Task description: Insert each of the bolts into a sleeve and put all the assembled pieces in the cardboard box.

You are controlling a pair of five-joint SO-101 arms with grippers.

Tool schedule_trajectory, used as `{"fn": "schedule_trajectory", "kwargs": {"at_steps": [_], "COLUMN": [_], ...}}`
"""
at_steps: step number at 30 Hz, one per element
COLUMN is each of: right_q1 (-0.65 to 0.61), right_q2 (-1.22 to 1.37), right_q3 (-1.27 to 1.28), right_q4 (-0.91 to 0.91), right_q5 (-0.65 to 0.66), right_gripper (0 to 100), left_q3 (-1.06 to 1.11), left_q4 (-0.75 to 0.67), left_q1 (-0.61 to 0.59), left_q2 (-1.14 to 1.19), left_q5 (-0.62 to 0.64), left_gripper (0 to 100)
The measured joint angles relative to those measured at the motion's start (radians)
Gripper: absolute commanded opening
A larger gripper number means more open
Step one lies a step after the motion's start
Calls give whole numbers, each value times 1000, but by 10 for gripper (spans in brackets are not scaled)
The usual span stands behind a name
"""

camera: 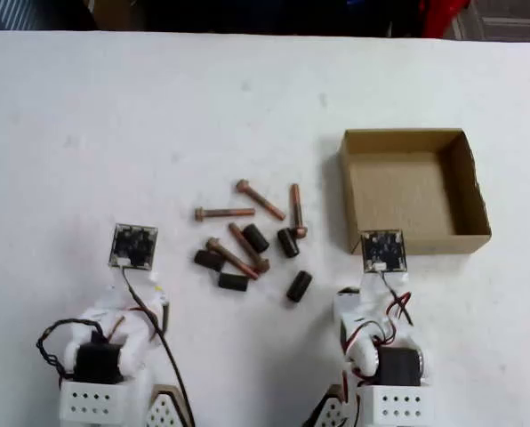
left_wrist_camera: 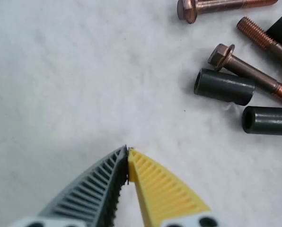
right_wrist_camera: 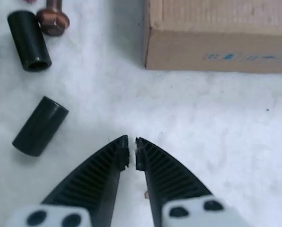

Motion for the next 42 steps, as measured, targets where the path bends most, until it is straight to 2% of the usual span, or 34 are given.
{"fn": "schedule_trajectory", "kwargs": {"at_steps": [10, 18, 21, 31, 42], "right_q1": [2, 5, 5, 6, 6], "right_q2": [0, 0, 0, 0, 0], "right_q3": [0, 0, 0, -8, -178], "right_q4": [-83, -132, -132, -130, -57], "right_q5": [3, 353, 422, 470, 508], "right_gripper": [21, 21, 22, 22, 22], "left_q3": [0, 0, 0, 0, 0], "left_q4": [0, 0, 0, 0, 0], "left_q1": [0, 0, 0, 0, 0], "left_q2": [0, 0, 0, 0, 0], "left_q5": [0, 0, 0, 0, 0], "left_gripper": [23, 23, 23, 23, 23]}}
